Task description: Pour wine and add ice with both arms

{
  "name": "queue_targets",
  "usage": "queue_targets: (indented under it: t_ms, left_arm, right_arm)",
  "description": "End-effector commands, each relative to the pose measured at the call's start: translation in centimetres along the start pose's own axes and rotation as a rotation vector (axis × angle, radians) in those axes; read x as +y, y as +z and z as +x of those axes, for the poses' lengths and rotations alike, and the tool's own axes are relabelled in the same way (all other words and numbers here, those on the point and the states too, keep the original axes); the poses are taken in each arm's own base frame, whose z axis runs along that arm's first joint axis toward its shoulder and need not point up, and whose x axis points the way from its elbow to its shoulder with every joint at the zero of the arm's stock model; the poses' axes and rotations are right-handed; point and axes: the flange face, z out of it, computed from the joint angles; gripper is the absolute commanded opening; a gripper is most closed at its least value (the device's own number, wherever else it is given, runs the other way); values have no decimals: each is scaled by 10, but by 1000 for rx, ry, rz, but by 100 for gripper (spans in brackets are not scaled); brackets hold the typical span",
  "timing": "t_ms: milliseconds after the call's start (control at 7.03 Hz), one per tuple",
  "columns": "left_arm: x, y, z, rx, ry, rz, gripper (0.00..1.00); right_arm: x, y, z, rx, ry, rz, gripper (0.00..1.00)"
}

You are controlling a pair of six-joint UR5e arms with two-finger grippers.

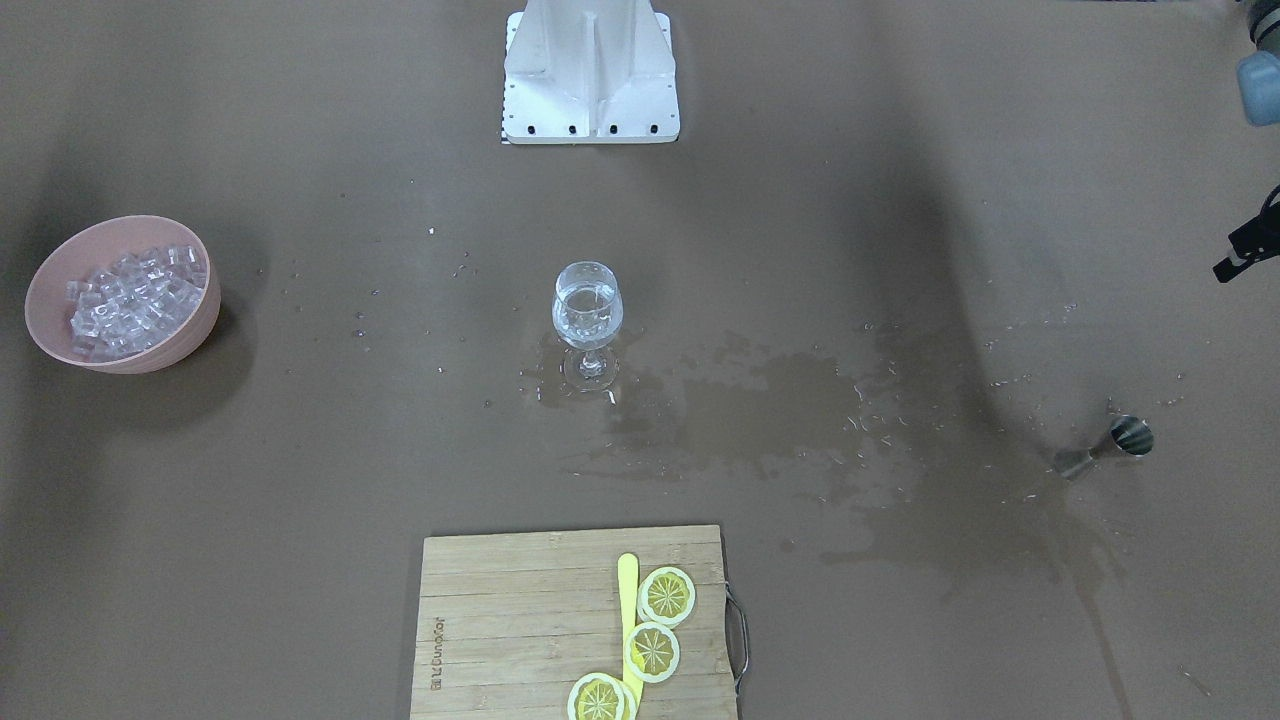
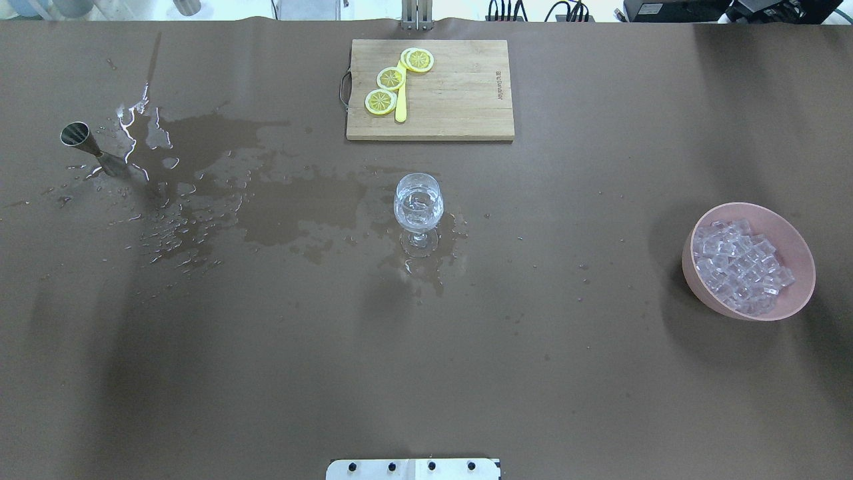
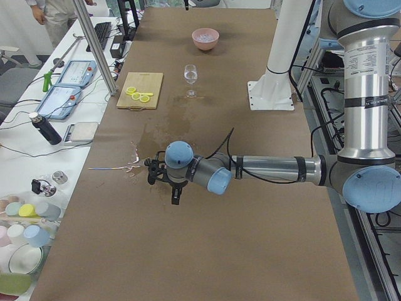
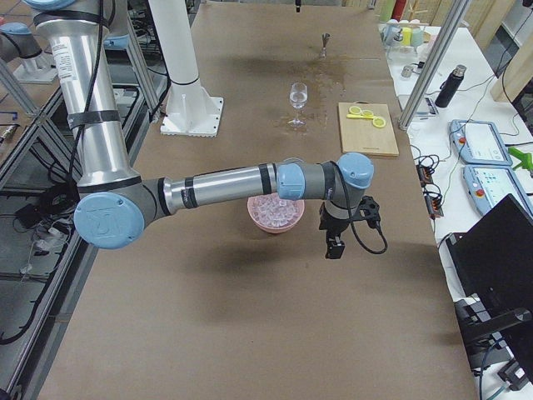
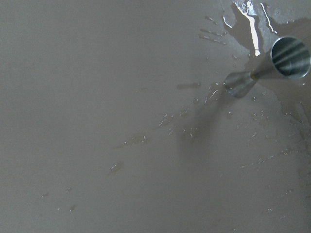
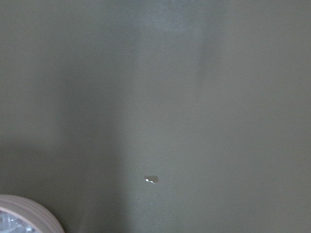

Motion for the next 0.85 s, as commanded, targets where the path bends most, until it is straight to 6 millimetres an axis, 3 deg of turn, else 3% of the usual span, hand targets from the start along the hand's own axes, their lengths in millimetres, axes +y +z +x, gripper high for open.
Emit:
queue_targets:
  t_ms: [0, 142, 712]
  left_arm:
    - [12, 0, -5, 4, -6, -13, 99]
    - [9, -8, 3, 4, 7, 6, 99]
    - [-3, -10, 8, 1, 35, 19, 99]
  right_arm:
    - [29, 16, 30, 1, 3, 21, 100]
    - [41, 25, 37, -1, -6, 42, 100]
    - [36, 23, 32, -22, -7, 45, 100]
